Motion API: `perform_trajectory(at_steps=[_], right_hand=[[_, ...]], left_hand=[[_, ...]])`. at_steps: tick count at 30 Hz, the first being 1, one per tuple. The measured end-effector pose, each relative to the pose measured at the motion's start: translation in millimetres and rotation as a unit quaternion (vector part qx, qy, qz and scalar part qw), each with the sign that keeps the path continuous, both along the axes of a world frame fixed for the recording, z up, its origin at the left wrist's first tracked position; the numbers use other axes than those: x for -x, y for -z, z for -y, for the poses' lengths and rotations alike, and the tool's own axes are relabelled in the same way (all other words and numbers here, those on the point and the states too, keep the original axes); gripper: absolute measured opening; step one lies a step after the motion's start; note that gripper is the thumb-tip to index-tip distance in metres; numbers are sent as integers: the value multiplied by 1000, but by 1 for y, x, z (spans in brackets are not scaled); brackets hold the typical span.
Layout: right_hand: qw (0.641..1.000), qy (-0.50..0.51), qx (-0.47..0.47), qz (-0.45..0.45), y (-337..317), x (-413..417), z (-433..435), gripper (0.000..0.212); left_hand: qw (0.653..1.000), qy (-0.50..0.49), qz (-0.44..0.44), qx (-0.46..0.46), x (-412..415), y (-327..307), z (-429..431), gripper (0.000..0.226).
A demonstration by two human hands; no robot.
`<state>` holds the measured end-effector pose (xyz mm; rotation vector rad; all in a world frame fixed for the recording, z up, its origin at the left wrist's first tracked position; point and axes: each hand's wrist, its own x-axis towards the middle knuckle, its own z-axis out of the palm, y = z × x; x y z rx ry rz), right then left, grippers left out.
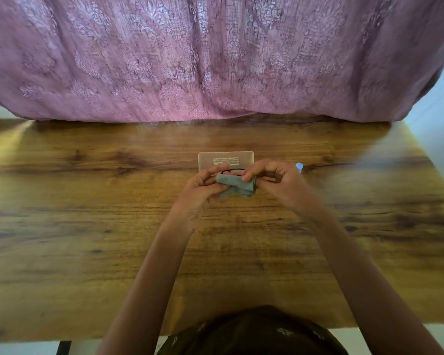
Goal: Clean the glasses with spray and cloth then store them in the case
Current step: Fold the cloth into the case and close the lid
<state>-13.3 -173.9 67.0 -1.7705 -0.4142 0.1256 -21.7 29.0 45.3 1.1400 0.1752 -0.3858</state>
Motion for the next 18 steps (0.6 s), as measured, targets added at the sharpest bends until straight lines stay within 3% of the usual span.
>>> perform_trajectory(at_steps=[12,15,18], right_hand=[[991,-53,-84,-89,1,2,4,30],[990,-66,-76,-97,3,2,5,40],[996,-52,-38,-69,6,0,5,42]], left_hand=[[999,16,-47,-6,-1,4,-2,23],[999,17,-45,-10,0,2,-1,26],[999,13,-37,-26,2,-3,1,47]])
